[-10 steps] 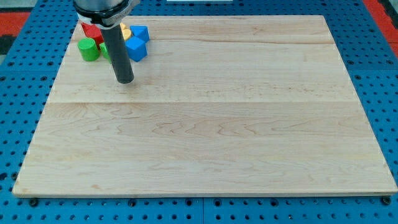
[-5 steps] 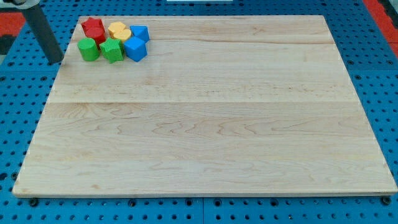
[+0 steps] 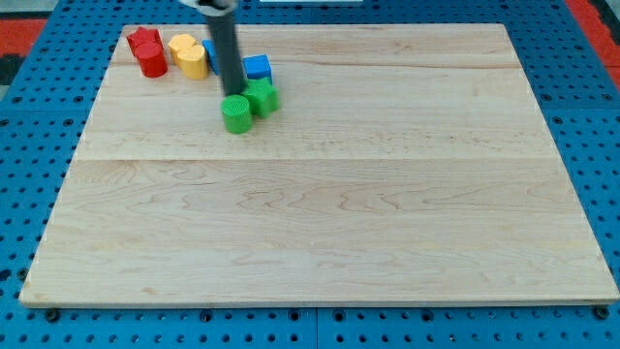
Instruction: Push the green star to the center
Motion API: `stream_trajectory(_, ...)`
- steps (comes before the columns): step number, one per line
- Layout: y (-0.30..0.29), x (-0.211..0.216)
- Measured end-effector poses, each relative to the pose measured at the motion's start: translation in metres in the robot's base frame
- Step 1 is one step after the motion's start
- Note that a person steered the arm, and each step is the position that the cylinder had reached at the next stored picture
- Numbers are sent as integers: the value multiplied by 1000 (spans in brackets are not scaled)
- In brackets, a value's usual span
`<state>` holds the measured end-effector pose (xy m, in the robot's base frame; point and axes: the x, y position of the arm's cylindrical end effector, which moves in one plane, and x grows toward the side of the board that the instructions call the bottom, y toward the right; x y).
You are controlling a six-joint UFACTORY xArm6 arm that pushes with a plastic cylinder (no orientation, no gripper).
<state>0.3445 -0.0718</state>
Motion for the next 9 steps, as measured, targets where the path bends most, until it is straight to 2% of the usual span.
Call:
stream_trajectory(1,20,0)
stream_trajectory(2,38,-20)
stream_trajectory(4,100,-1)
stream_trajectory(5,182,-1)
stream_trajectory(6,177,13)
stream_trajectory(8,41,24)
stream_trajectory(9,53,6)
